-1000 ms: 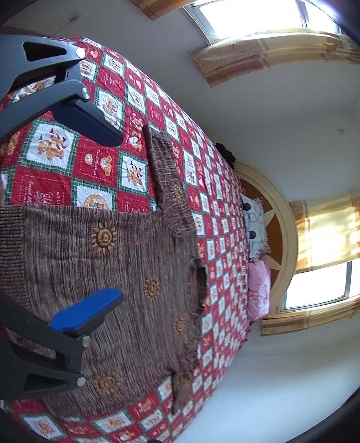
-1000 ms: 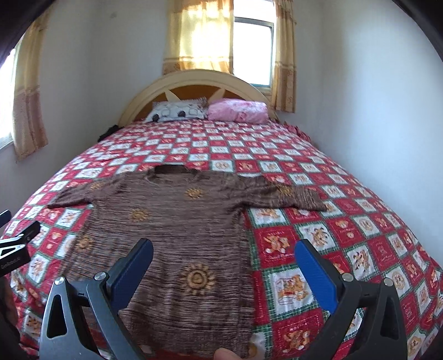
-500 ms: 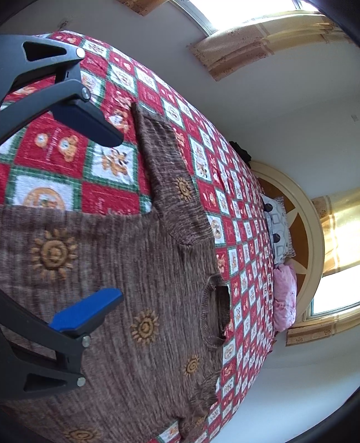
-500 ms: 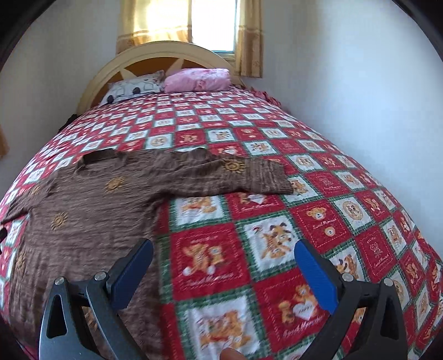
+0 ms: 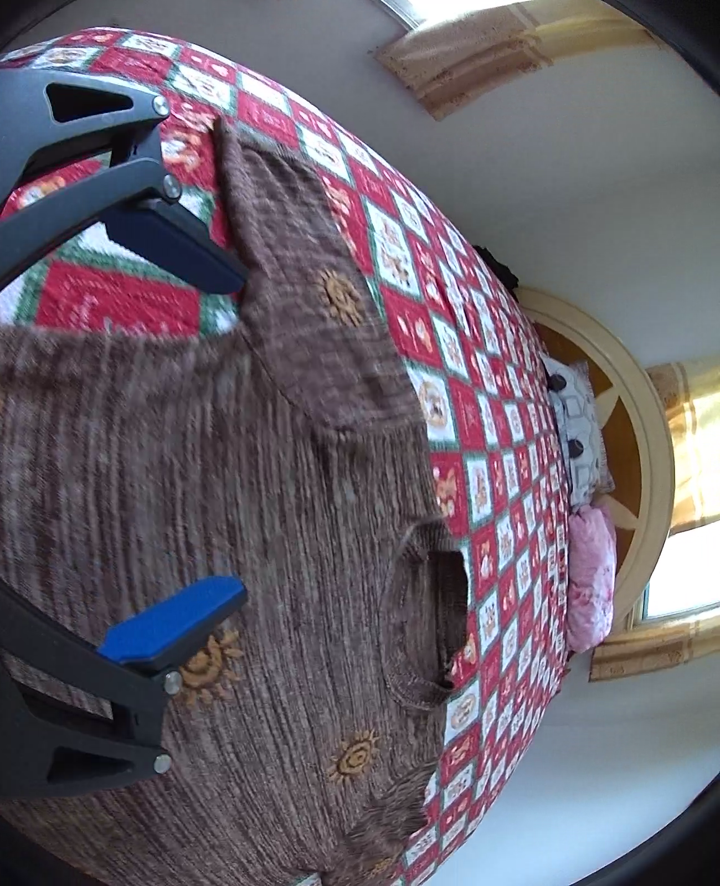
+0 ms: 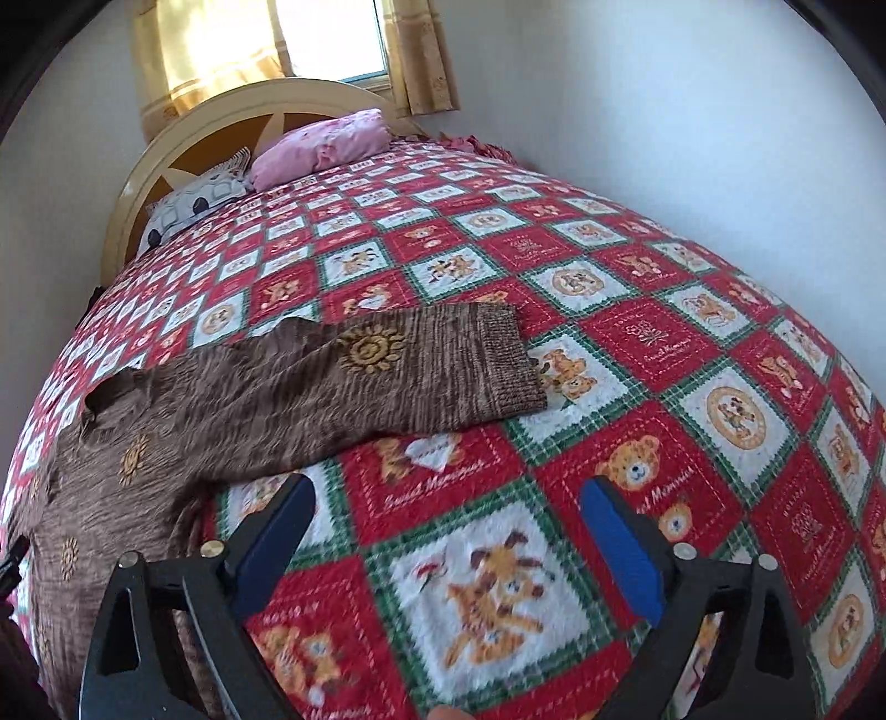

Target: Fold small clothes

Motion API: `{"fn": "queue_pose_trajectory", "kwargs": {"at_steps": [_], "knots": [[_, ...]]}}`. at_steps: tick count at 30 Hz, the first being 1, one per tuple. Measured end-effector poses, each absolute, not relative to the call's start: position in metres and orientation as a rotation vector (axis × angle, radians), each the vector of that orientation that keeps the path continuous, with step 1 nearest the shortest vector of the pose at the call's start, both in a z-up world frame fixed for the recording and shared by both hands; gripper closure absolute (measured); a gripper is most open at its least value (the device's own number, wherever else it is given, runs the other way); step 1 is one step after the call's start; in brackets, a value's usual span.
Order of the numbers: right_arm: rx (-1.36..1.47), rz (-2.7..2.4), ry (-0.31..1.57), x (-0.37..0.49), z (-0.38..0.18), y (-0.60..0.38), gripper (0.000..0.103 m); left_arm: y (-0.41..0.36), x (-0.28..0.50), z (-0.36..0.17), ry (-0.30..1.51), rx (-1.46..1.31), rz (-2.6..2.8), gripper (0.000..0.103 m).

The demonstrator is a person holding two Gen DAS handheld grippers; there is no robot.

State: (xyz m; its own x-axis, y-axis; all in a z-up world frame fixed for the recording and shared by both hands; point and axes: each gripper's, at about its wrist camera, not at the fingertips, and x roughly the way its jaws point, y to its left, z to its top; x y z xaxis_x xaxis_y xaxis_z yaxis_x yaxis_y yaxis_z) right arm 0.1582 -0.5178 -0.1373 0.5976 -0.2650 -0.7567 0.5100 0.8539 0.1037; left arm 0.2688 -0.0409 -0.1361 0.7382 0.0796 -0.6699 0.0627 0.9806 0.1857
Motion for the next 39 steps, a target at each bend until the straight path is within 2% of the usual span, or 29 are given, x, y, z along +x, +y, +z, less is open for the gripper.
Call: {"fn": "queue_pose_trajectory", "kwargs": {"at_steps": [4,8,15,19,22,31,39], "knots": [[0.428,-0.440,0.828,0.171,-0.151,-0.545,0.035,-0.048,0.285,-0.141,0.729,0.209,-0.012,0.000],[0.522,-0.464,0.835,0.177,-0.163,-0.567,0.039,-0.047,0.303,-0.150,0.739,0.203,0.016,0.000],[0.558,-0.493,0.823,0.190,-0.170,-0.587,0.053,-0.048,0.318,-0.170,0.844,0.204,0.047,0.000],[0.563,-0.498,0.824,0.199,-0.174,-0.594,0.075,-0.051,0.319,-0.175,0.856,0.210,0.039,0.000],[0.538,-0.507,0.834,0.207,-0.173,-0.596,0.087,-0.047,0.321,-0.176,0.868,0.178,0.026,0.000],[0.319,-0.446,0.767,0.245,-0.125,-0.541,0.091,-0.032,0.326,-0.182,0.924,0.039,-0.024,0.000],[0.094,-0.168,0.722,0.295,-0.094,-0.403,0.091,-0.032,0.326,-0.184,0.926,0.033,-0.025,0.000]]}}
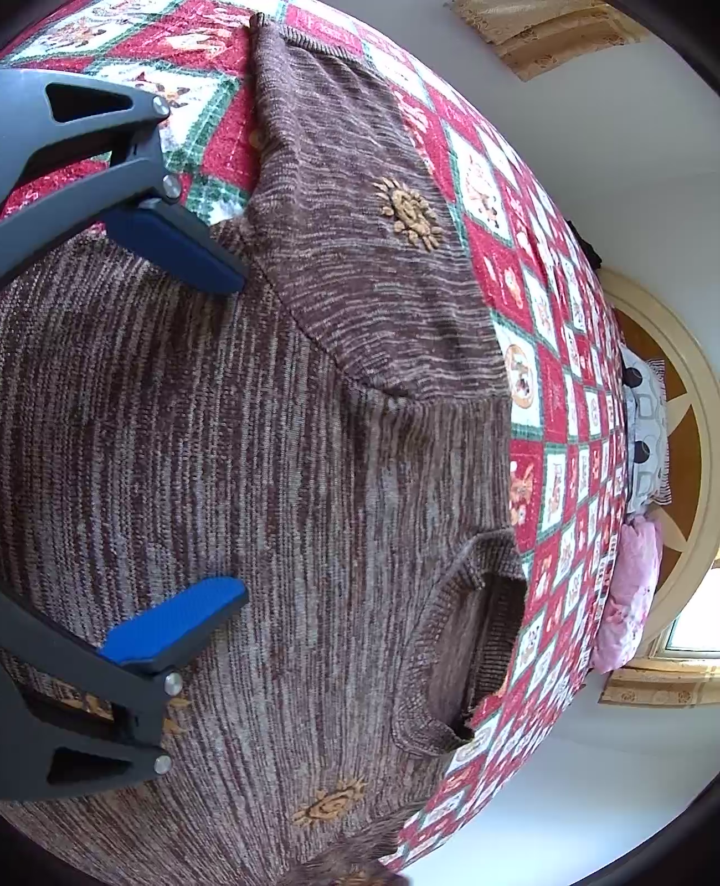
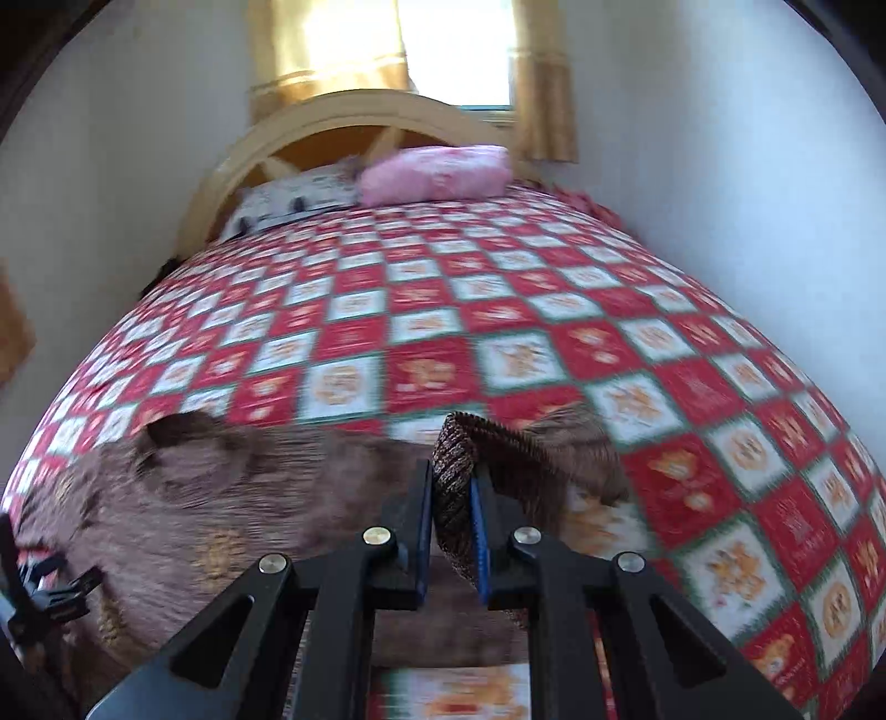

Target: Fold small clothes

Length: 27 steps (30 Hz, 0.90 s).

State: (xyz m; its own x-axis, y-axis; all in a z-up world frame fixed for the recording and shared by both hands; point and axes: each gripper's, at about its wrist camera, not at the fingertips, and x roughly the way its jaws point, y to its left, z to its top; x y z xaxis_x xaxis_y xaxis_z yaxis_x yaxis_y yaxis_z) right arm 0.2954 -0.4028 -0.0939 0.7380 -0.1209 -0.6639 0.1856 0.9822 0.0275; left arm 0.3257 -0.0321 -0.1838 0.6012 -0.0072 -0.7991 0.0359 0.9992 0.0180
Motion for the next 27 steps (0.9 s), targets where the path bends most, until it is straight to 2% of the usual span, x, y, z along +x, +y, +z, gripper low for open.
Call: {"fn": "queue_pose_trajectory", "kwargs": {"at_steps": [6,7,8,9,10,20,27], "knots": [[-0.001,0.110,0.779,0.304,-0.134,-0.291,0.091,-0.032,0.326,-0.184,0.926,0.026,-0.029,0.000],[-0.007,0.159,0.799,0.304,-0.144,-0.276,0.087,-0.032,0.326,-0.184,0.926,0.025,-0.030,0.000],[-0.009,0.184,0.824,0.303,-0.152,-0.270,0.080,-0.032,0.326,-0.185,0.925,0.025,-0.030,0.000],[-0.004,0.216,0.854,0.301,-0.158,-0.265,0.052,-0.032,0.326,-0.185,0.925,0.026,-0.030,0.000],[0.007,0.238,0.866,0.296,-0.162,-0.264,0.032,-0.032,0.327,-0.185,0.925,0.027,-0.029,0.000],[0.156,0.021,0.787,0.182,-0.151,-0.365,0.032,-0.044,0.324,-0.175,0.934,0.093,-0.017,0.000],[0.167,-0.096,0.677,0.150,-0.160,-0.402,0.032,-0.134,0.297,-0.128,0.847,0.232,-0.198,0.000]]}}
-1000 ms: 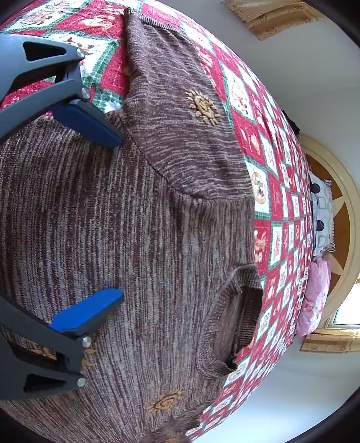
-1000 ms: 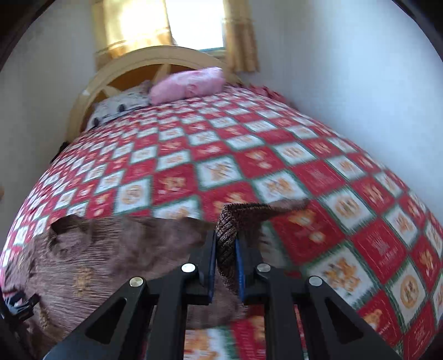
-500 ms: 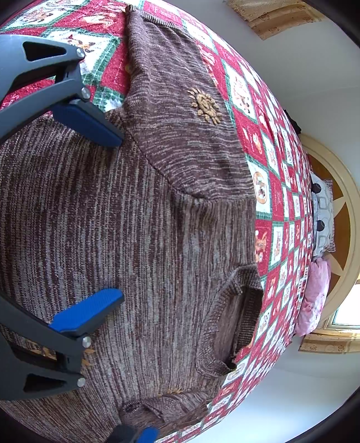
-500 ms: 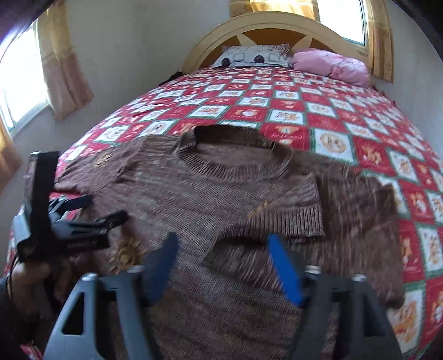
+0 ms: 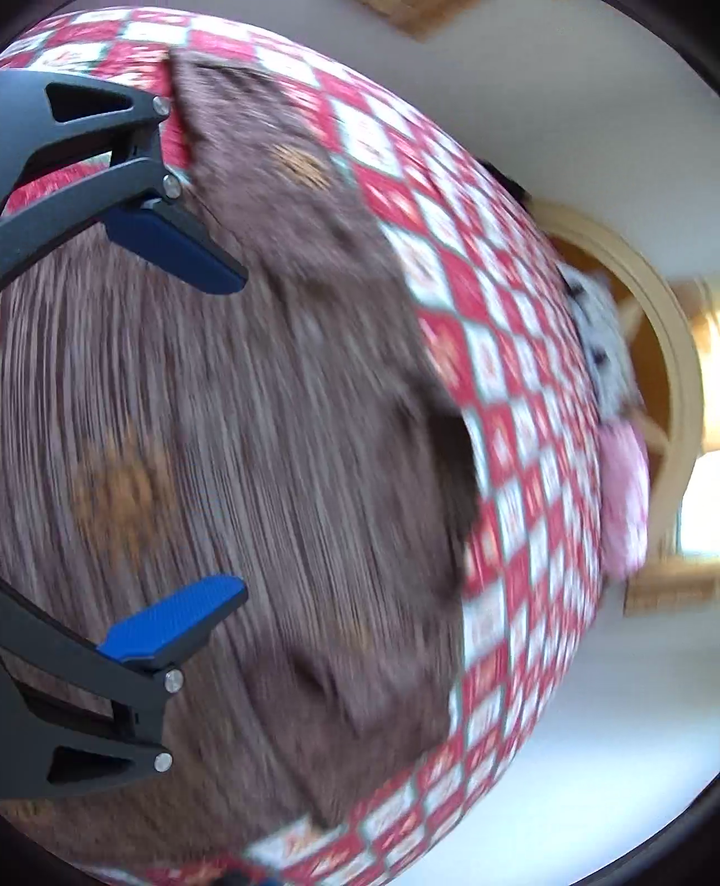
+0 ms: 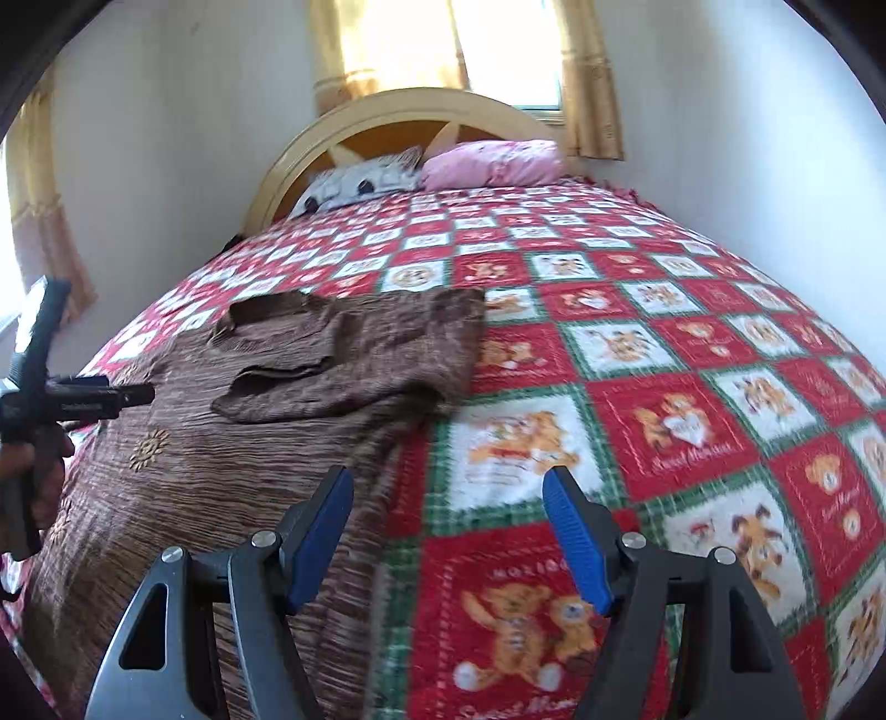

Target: Fold small clothes

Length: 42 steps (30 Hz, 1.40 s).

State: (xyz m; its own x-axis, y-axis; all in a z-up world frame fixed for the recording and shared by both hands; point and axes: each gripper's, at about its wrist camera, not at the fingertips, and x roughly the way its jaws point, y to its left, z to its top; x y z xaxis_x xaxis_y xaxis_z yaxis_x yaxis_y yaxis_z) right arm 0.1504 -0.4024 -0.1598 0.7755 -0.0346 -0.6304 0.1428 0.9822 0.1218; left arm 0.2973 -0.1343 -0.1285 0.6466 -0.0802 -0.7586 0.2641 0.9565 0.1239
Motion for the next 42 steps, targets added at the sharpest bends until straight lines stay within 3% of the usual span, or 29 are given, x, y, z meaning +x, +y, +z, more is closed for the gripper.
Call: {"fn": "queue_pose_trajectory", "kwargs": {"at_steps": [5,10,13,14,15,27,40,42], "knots": [[0.161,-0.083,0.610,0.139,-0.153,-0.402,0.031,-0.197,0.304,-0.137,0.822,0.355,-0.270,0.001],[0.108,-0.099,0.550,0.130,-0.147,-0.392,0.031,-0.224,0.323,-0.159,0.859,0.420,-0.276,0.025],[0.065,-0.082,0.552,0.131,-0.148,-0.384,0.031,-0.225,0.334,-0.160,0.865,0.374,-0.301,0.048],[0.048,-0.080,0.554,0.132,-0.149,-0.380,0.031,-0.228,0.336,-0.161,0.875,0.368,-0.316,0.081],[0.037,-0.078,0.557,0.132,-0.149,-0.378,0.031,-0.230,0.339,-0.162,0.903,0.359,-0.341,0.096],[-0.011,-0.087,0.599,0.138,-0.156,-0.370,0.031,-0.168,0.344,-0.119,0.959,0.068,-0.381,0.098],[0.000,-0.104,0.643,0.145,-0.163,-0.374,0.031,-0.131,0.365,-0.163,1.041,0.021,-0.291,0.098],[0.001,-0.105,0.650,0.146,-0.164,-0.374,0.031,-0.130,0.364,-0.164,1.021,0.025,-0.280,0.091]]}}
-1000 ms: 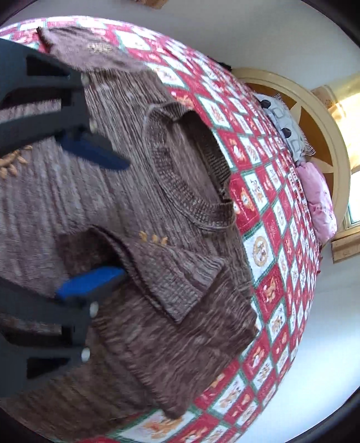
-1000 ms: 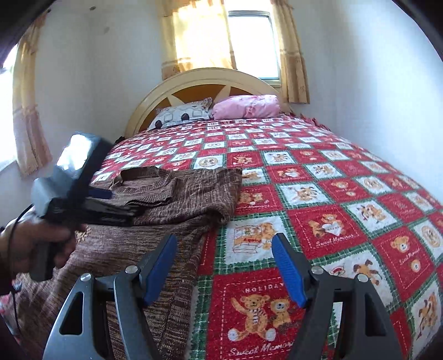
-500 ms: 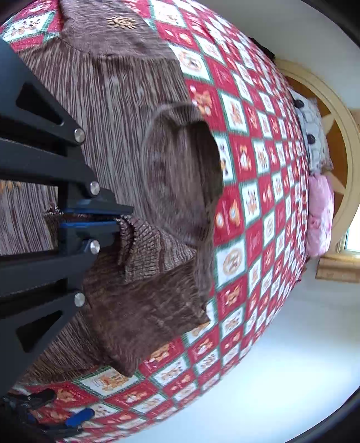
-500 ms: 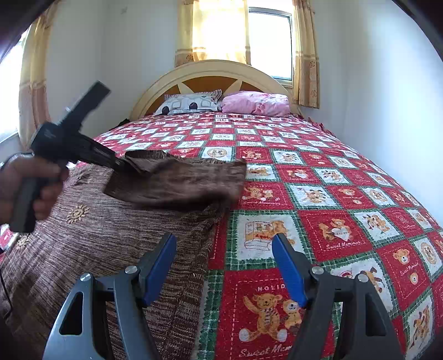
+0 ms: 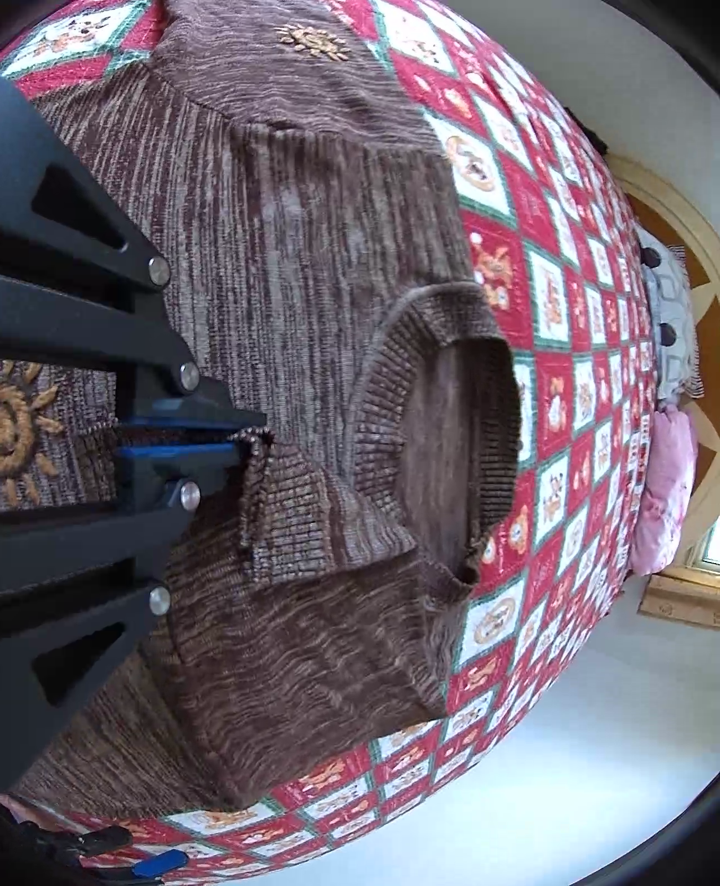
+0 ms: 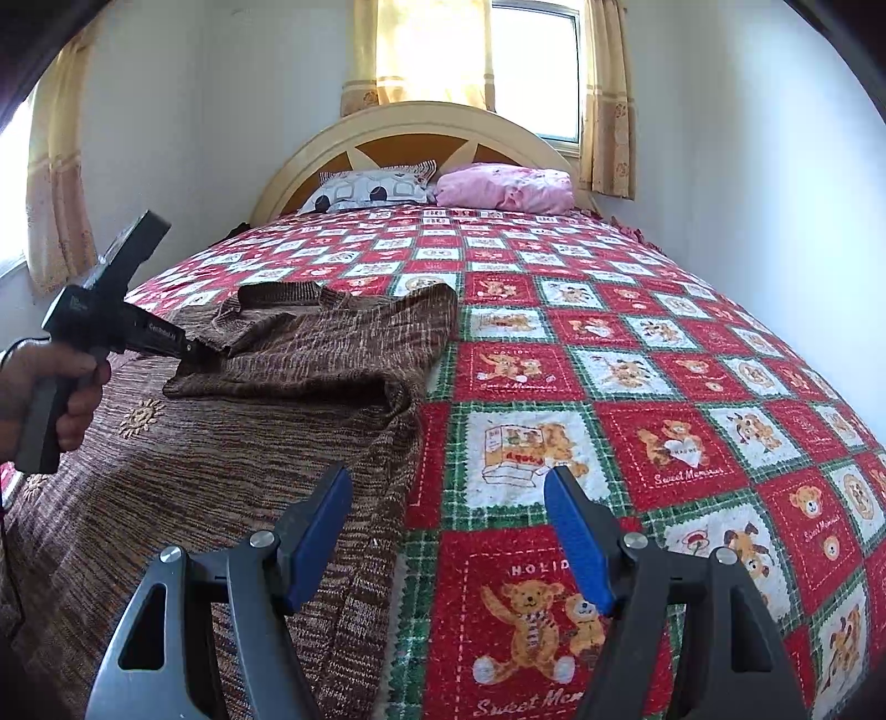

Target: Fold small clothes

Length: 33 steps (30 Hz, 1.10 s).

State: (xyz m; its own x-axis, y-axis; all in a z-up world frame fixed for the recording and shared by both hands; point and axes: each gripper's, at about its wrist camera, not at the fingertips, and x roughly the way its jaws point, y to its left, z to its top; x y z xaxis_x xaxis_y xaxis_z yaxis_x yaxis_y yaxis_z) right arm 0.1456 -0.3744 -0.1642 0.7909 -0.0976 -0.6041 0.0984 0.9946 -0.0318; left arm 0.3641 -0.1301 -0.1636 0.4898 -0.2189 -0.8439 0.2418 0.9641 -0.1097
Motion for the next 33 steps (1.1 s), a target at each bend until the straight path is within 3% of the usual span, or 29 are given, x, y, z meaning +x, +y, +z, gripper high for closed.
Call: {"fn": "queue_pose_trajectory", "kwargs": {"at_steps": [2,3,4,5,6,12,19,26,29,33], "knots": [[-0.002,-0.108,0.659,0.146,-0.165,-0.373,0.031,-0.131,0.365,-0.163,1.009,0.025,-0.261,0.084],[-0.003,-0.109,0.663,0.147,-0.166,-0.373,0.031,-0.134,0.367,-0.162,1.006,0.043,-0.235,0.066],[-0.005,-0.109,0.667,0.147,-0.166,-0.372,0.031,-0.133,0.368,-0.164,1.005,0.058,-0.219,0.054],[-0.004,-0.109,0.668,0.147,-0.166,-0.373,0.031,-0.132,0.369,-0.163,0.997,0.074,-0.191,0.034],[-0.003,-0.110,0.668,0.147,-0.166,-0.372,0.031,-0.128,0.371,-0.163,0.977,0.075,-0.154,0.029],[-0.002,-0.111,0.677,0.148,-0.167,-0.372,0.031,-0.079,0.383,-0.171,0.983,-0.042,0.093,0.031],[-0.008,-0.109,0.683,0.150,-0.168,-0.371,0.031,-0.084,0.363,-0.164,0.948,-0.023,0.051,0.031],[-0.029,-0.107,0.664,0.147,-0.160,-0.366,0.031,-0.130,0.344,-0.170,0.910,0.256,-0.003,0.024],[-0.060,-0.025,0.679,0.162,-0.148,-0.349,0.031,-0.127,0.344,-0.172,0.869,0.291,0.014,0.010],[-0.080,0.075,0.693,0.205,-0.139,-0.325,0.031,-0.121,0.350,-0.174,0.877,0.257,0.004,0.008]]}}
